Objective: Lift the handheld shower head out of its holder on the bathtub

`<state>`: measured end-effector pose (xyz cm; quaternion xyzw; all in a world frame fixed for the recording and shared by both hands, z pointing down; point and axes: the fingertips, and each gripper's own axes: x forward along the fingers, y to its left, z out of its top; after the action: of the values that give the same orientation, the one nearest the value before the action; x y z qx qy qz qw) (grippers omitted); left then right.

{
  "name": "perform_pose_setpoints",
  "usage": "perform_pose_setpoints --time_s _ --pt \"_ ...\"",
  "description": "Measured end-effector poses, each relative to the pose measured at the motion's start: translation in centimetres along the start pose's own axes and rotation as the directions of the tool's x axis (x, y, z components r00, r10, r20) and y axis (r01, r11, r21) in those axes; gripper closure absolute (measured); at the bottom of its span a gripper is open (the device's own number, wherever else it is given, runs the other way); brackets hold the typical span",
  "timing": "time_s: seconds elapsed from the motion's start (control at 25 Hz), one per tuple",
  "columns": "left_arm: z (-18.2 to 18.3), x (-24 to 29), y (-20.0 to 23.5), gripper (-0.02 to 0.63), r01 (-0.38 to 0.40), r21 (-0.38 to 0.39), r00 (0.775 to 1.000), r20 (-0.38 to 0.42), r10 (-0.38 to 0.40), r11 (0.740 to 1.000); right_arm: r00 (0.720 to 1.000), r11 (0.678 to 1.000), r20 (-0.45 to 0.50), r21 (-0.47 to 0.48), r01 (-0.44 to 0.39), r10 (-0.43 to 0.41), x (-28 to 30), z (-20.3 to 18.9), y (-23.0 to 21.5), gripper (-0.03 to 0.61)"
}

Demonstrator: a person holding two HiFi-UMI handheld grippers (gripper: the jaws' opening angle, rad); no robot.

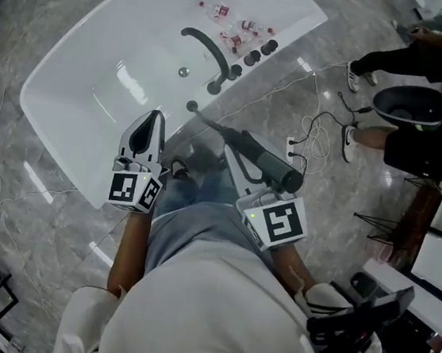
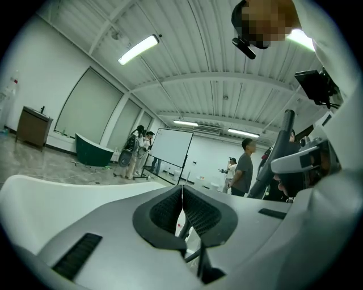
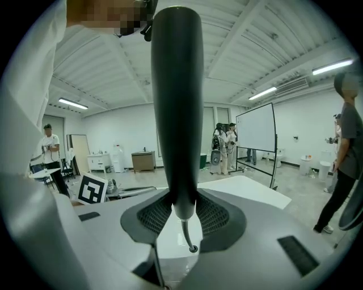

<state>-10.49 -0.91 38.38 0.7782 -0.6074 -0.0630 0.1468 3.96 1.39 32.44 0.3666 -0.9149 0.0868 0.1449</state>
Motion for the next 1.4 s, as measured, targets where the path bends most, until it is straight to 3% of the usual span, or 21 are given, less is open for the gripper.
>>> perform_pose_setpoints --time_s 0.76,1.16,1.4 --pt "-0.6 -1.9 1.0 0.595 -0.009 -0.077 1.000 0.016 0.011 0.997 0.999 1.000 0.026 0.024 -0.020 0.020 -1.2 0.2 2.2 0.440" --pt "0.4 -2.4 -0.4 0.595 -0.002 0.036 1.000 0.007 0.001 0.999 1.000 1.000 0.025 0.019 -0.007 0.006 -1.5 0.3 2.0 0.440" --pt "0.8 -2.7 -0.8 0.595 0.016 0.066 1.000 0.009 -0.017 0.998 1.000 1.000 0.029 0.015 -0.011 0.011 -1.4 0.3 2.4 0.440"
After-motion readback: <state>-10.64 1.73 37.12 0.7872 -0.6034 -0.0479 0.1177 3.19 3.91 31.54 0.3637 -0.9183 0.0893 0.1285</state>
